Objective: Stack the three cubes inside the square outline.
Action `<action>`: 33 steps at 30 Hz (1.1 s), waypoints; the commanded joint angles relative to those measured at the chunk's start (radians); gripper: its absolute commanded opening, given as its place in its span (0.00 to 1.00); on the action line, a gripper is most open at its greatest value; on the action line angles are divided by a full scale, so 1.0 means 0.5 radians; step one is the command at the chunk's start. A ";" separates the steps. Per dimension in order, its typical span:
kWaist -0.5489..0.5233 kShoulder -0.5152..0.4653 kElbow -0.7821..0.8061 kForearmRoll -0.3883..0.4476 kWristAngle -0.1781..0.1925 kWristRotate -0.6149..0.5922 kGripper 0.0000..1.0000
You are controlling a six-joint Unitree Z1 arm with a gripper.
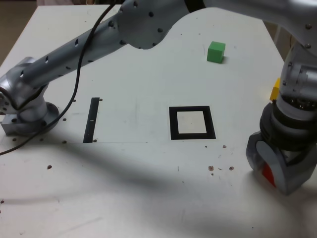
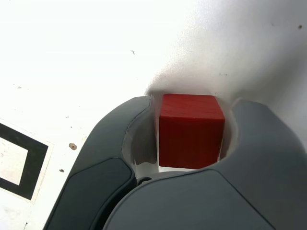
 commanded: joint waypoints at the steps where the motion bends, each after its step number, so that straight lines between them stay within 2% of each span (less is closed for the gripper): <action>1: -0.001 0.010 -0.009 0.005 0.003 -0.003 0.33; 9: -0.001 -0.027 0.009 0.012 0.005 -0.036 0.33; 14: 0.008 -0.150 0.121 0.040 0.015 -0.182 0.33; 24: 0.142 -0.533 0.657 0.061 -0.009 -0.566 0.34; 33: 0.293 -0.864 1.165 -0.146 -0.061 -0.846 0.33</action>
